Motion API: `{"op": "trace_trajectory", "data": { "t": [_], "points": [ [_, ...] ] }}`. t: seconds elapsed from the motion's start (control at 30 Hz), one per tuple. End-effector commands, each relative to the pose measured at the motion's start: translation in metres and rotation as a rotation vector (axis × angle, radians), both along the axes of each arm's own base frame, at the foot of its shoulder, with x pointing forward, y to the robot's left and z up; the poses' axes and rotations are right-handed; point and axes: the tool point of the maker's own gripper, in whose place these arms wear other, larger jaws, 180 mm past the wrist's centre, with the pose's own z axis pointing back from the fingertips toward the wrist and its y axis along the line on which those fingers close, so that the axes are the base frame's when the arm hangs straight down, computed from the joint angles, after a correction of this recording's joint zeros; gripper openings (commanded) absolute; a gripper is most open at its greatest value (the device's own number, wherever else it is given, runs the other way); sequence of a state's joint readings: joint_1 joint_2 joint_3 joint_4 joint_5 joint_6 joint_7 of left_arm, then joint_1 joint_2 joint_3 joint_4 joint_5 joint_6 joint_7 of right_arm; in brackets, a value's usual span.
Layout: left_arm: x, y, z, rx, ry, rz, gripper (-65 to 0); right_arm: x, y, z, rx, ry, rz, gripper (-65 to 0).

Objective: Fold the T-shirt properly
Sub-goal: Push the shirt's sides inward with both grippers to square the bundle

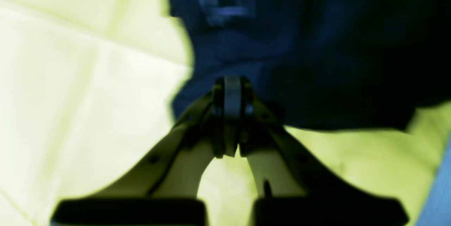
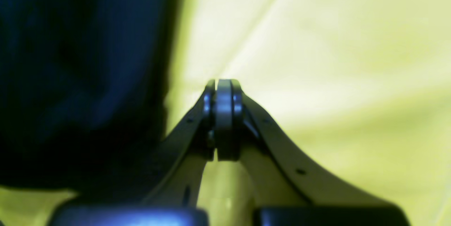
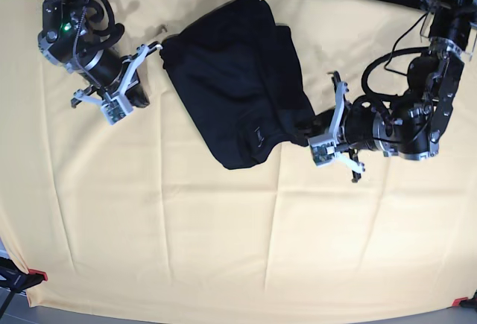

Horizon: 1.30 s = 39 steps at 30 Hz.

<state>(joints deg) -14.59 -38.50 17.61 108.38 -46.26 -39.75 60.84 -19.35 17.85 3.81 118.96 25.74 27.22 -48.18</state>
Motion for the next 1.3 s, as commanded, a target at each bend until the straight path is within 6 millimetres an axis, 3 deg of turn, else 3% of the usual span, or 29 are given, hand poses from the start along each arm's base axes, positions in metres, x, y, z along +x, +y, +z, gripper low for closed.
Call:
{"op": "trace_trajectory", "data": {
  "t": [0.0,0.13,0.23,0.57,0.7,0.8,1.03,1.27],
  "points": [
    [-0.005,0.005,-0.001,0.012,-0.001,-0.001,-65.0,0.002,0.002,0.008,0.024,-0.028,0.020,-65.0],
    [-0.028,0.026,-0.042,0.146,0.042,0.023,-65.0,-0.007,0.010,-0.004,0.054,0.022,0.085,-65.0],
    [-0.036,0.038,-0.059,0.225,0.033,0.034,-65.0,-0.011,0.011,-0.012,0.051,0.049,0.103,-65.0],
    [-0.027,0.031,-0.065,0.107,-0.016,0.113,-65.0,-0.059,0.044,-0.020,0.211,0.167,0.239,-65.0],
    [-0.022,0.033,-0.076,0.096,-0.003,0.141,-65.0,-0.074,0.056,-0.027,0.233,0.207,0.269,-65.0],
    [-0.010,0.029,-0.088,0.060,-0.014,0.164,-65.0,-0.081,0.066,-0.029,0.244,0.226,0.296,-65.0],
    [0.043,0.010,-0.101,-0.047,0.017,0.231,-65.0,-0.086,0.069,-0.031,0.246,0.237,0.305,-65.0],
    [0.080,-0.036,-0.088,-0.081,-0.020,0.163,-65.0,-0.094,0.070,-0.034,0.254,0.259,0.300,-65.0]
  ]
}}
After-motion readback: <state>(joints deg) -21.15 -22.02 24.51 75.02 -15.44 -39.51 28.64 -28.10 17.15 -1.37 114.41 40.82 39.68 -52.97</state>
